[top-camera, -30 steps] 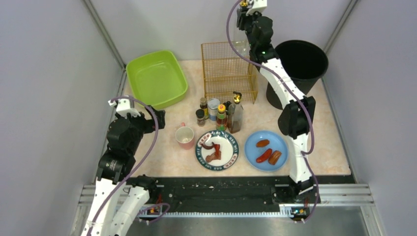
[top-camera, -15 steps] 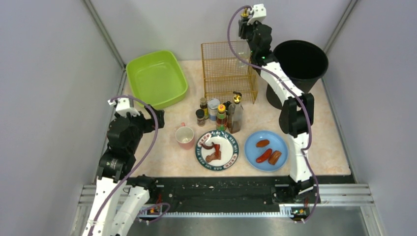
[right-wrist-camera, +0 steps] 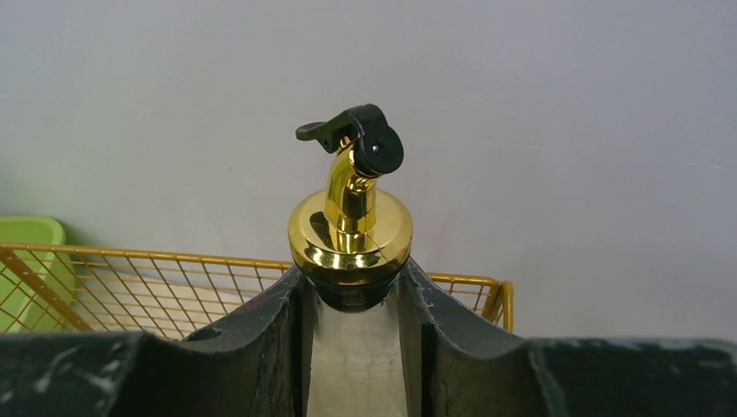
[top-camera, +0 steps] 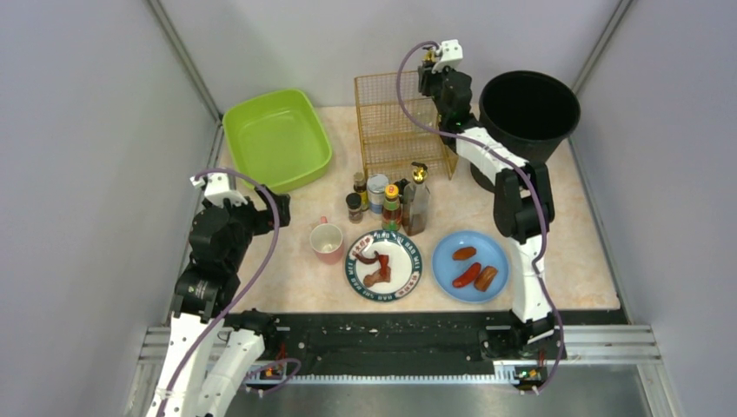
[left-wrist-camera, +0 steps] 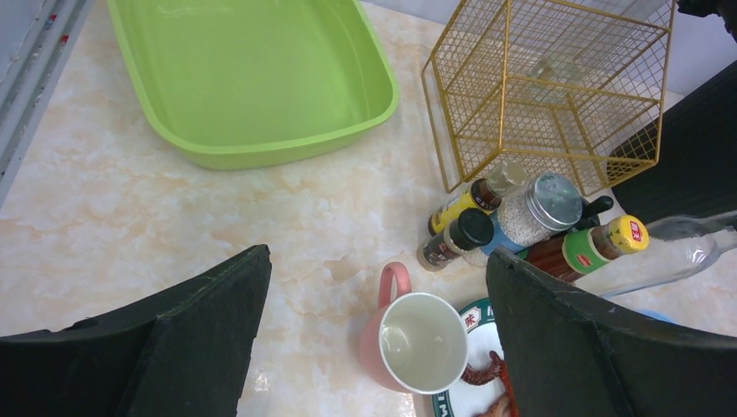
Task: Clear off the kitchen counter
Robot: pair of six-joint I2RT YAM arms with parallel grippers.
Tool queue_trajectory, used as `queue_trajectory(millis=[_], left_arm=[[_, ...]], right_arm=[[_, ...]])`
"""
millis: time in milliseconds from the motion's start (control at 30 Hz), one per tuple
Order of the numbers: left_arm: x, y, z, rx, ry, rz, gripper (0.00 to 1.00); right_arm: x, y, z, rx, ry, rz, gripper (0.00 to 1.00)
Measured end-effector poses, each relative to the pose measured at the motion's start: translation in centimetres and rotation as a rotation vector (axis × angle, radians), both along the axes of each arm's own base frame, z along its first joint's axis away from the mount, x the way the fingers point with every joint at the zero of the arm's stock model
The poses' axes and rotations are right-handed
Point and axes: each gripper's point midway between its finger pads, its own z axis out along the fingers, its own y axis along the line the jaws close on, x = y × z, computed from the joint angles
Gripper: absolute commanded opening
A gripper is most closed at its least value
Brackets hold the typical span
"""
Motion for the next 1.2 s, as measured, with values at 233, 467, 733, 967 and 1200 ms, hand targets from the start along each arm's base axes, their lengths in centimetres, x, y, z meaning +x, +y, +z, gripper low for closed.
queue_trajectory(millis=[233, 467, 733, 967, 1200], left_arm=[[0.0, -0.1, -0.1, -0.001, 0.002, -0.006, 0.98], [0.0, -0.2, -0.1, -0.003, 0.002, -0.013, 0.99], [-0.7, -0.1, 0.7, -0.009, -0.033, -0.012, 0.99], [-0.9, 0.2, 1.1, -0.009, -0.051, 0.004, 0.99], [-1.0, 0.3, 1.2, -0.014, -0.056, 0.008, 0.99]], right_arm=[[-0.6, -0.2, 0.0, 0.008, -0.018, -0.001, 0.7], [-1.9, -0.7, 1.9, 0.017, -0.027, -0.002, 0.83], [-6.9, -2.3, 9.1, 0.041, -0.079, -0.001, 0.87], [-14.9, -4.6, 14.4, 0.067, -0.103, -0.006, 0.88], [-25.1, -4.9, 13.9, 0.041, -0.052, 0.072, 0.87]])
